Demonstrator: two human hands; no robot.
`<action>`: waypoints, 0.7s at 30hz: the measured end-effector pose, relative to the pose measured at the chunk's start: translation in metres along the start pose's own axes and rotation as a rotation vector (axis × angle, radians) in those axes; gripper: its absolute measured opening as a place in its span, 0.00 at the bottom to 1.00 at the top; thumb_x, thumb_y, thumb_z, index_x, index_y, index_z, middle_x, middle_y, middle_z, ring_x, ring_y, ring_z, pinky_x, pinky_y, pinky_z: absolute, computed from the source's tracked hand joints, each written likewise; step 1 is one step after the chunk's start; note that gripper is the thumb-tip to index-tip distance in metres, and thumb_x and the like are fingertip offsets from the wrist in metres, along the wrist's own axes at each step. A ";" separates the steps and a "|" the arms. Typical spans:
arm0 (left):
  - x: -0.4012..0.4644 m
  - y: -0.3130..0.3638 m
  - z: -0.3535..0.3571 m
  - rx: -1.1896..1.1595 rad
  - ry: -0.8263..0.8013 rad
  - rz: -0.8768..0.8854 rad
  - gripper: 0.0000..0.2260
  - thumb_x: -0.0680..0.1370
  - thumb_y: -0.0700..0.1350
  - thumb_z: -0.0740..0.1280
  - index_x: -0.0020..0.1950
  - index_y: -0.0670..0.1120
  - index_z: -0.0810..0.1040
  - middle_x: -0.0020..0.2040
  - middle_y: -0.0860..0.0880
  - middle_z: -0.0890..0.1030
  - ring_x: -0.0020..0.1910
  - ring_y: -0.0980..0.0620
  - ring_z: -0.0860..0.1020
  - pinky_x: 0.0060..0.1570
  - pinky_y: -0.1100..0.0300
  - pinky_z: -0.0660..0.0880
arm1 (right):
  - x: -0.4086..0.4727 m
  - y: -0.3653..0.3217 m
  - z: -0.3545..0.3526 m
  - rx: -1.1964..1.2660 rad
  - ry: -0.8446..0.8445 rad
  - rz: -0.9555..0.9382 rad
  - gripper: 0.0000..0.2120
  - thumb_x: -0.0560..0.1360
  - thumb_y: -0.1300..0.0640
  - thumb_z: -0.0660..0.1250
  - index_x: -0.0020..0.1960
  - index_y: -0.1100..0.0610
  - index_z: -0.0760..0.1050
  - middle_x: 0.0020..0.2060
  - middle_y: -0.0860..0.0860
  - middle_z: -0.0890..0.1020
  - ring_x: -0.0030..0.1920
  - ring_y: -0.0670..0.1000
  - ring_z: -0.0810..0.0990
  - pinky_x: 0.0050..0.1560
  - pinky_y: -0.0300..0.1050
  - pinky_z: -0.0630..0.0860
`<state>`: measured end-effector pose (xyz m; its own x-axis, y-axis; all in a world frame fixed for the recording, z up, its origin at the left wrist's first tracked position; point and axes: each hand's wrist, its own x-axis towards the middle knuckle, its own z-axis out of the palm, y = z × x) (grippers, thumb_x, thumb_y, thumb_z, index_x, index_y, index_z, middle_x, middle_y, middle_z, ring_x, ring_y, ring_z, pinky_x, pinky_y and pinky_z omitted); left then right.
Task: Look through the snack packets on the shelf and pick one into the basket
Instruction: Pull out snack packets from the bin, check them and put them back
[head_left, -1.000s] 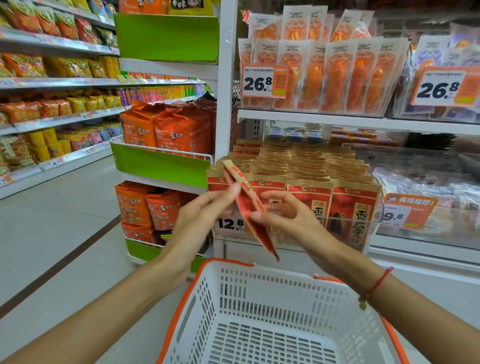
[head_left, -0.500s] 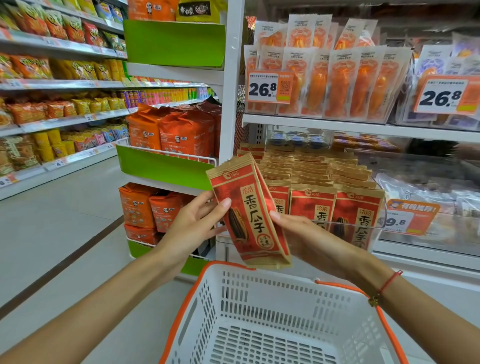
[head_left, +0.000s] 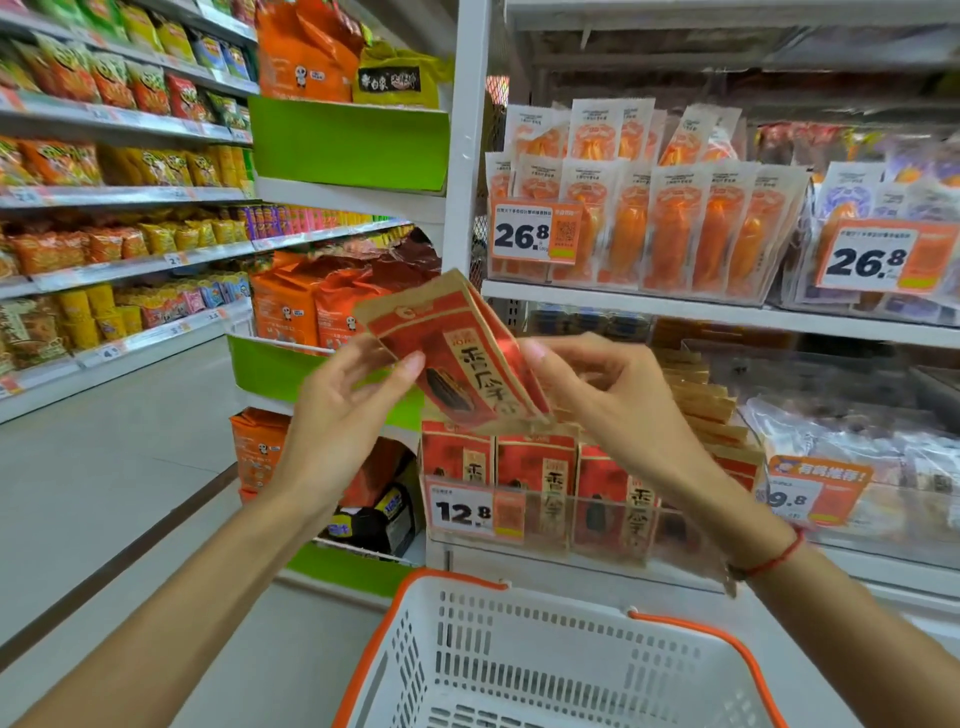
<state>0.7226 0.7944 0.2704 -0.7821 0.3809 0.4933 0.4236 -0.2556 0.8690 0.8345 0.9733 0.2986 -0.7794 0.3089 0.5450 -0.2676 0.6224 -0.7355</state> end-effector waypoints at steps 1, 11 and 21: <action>0.009 0.001 0.002 -0.005 0.010 0.003 0.09 0.76 0.46 0.69 0.56 0.54 0.79 0.54 0.58 0.83 0.57 0.61 0.80 0.60 0.61 0.73 | 0.011 -0.002 -0.003 -0.047 0.002 -0.023 0.19 0.69 0.38 0.68 0.56 0.45 0.82 0.44 0.45 0.83 0.42 0.46 0.81 0.41 0.41 0.80; 0.092 -0.038 0.029 0.090 0.081 0.009 0.05 0.77 0.42 0.70 0.52 0.44 0.80 0.44 0.55 0.82 0.40 0.67 0.79 0.40 0.72 0.74 | 0.112 0.024 -0.006 -0.458 0.023 -0.172 0.15 0.71 0.54 0.76 0.57 0.55 0.82 0.42 0.50 0.84 0.40 0.47 0.82 0.44 0.52 0.82; 0.135 -0.095 0.025 0.206 0.091 -0.041 0.04 0.77 0.44 0.70 0.46 0.53 0.80 0.43 0.55 0.83 0.43 0.58 0.80 0.47 0.62 0.73 | 0.148 0.080 0.021 -0.568 0.019 -0.231 0.15 0.71 0.52 0.75 0.57 0.54 0.83 0.44 0.52 0.86 0.41 0.48 0.83 0.46 0.51 0.82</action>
<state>0.5875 0.8923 0.2554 -0.8346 0.3030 0.4600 0.4677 -0.0515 0.8824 0.6858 1.0536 0.3115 -0.7255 0.1303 0.6758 -0.0806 0.9591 -0.2714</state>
